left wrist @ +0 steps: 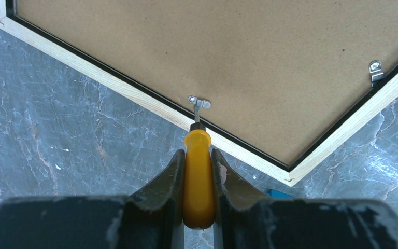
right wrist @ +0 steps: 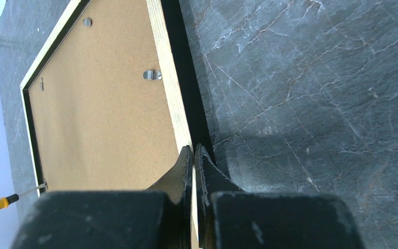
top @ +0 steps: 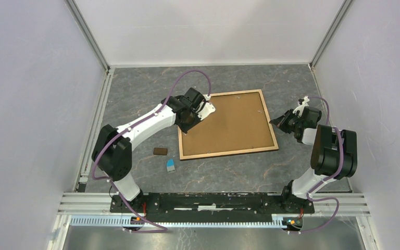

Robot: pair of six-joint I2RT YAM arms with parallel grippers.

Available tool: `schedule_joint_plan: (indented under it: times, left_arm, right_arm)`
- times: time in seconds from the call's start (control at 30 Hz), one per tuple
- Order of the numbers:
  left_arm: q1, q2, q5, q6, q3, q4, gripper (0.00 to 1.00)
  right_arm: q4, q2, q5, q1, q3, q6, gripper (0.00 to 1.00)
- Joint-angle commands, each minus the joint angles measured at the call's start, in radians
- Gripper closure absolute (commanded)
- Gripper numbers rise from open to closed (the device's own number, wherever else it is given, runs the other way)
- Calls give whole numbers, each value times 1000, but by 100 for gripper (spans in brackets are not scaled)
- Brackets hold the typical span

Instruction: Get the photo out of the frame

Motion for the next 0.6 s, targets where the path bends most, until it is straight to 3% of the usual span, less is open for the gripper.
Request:
schedule_joint_plan:
  times: [0.0,0.57]
  left_arm:
    - [-14,-14,148,-34,12,-38,98]
    - [-12,3,109,-84,-4,115,98]
  right_arm:
    - [-128,60,94,9,-50,-34,100]
    - [-88,52,63,8,-71,-20,100]
